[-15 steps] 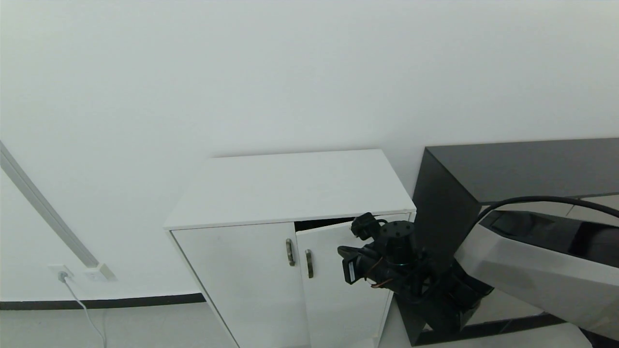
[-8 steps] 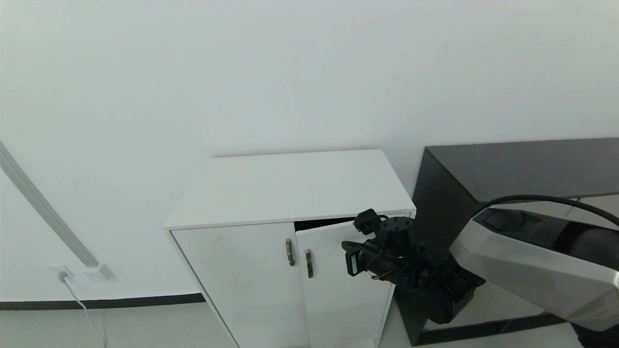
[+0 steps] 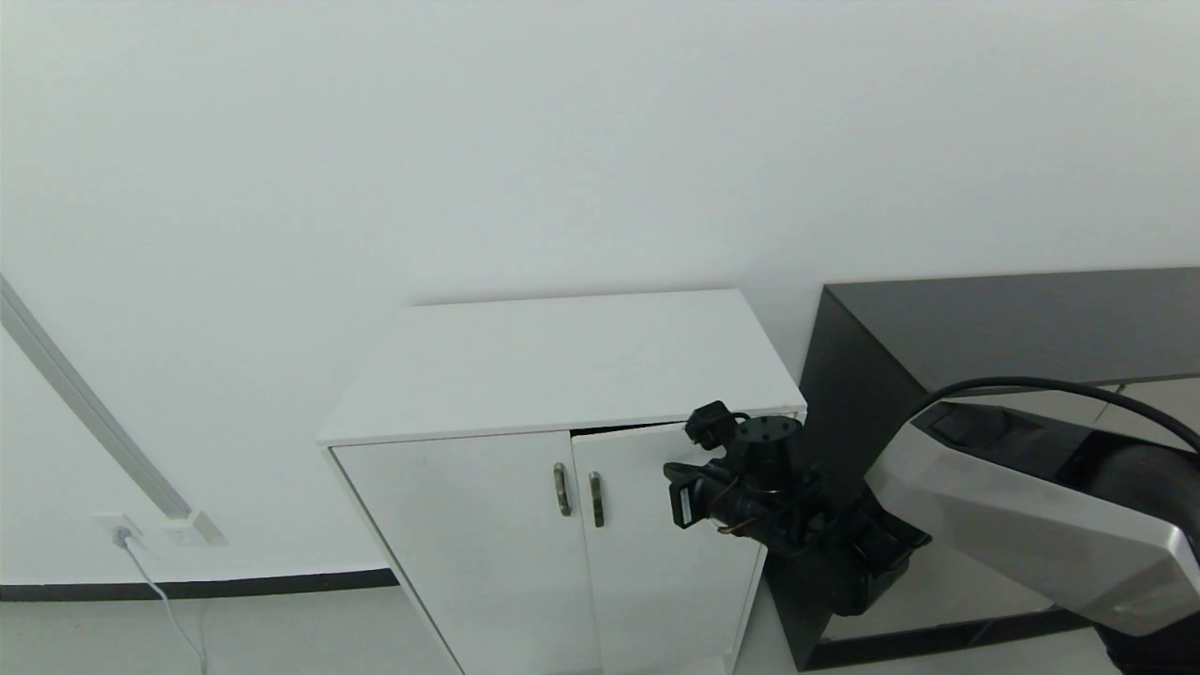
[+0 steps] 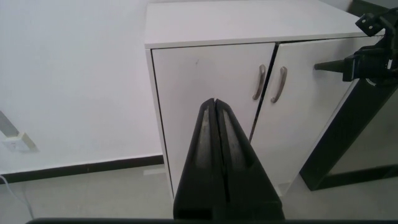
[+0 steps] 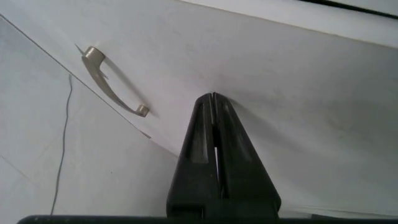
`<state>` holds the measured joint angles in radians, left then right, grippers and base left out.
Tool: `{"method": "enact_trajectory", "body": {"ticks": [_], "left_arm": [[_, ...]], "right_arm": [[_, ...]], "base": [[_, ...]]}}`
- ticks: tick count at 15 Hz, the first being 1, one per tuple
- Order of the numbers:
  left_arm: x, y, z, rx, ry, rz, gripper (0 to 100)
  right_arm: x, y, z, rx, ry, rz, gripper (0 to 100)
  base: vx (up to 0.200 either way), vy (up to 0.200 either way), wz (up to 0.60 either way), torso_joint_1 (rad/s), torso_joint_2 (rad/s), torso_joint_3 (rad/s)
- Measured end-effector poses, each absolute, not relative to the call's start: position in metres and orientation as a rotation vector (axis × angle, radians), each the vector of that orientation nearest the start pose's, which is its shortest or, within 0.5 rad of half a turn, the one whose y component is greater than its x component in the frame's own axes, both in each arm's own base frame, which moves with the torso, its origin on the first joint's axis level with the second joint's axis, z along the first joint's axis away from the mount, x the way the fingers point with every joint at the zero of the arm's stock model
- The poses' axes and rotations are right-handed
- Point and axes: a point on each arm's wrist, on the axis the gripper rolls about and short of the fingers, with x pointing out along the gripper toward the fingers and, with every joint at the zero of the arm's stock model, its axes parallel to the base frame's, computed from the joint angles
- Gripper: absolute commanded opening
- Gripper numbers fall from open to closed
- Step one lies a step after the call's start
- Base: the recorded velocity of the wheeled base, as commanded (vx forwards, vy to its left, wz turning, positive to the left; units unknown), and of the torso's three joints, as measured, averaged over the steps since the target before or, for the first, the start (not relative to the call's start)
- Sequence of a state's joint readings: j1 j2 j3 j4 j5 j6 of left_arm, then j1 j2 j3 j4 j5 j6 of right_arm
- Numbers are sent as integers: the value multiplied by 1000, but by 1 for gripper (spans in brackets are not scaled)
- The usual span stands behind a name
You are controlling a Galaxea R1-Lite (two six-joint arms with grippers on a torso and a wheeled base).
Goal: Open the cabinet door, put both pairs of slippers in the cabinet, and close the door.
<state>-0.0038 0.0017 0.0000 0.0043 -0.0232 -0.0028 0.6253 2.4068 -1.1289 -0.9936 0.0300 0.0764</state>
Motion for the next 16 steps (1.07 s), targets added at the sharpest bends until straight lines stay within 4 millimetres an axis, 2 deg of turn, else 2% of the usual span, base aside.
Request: {"method": "enact_trajectory", "body": {"ticks": [16], "left_arm": [[-23,0,75,-3,6,-27,0]], "right_arm": [[367,261,31,-5,280,631,0]], "base": [[0,0,0,0,0,0]]}}
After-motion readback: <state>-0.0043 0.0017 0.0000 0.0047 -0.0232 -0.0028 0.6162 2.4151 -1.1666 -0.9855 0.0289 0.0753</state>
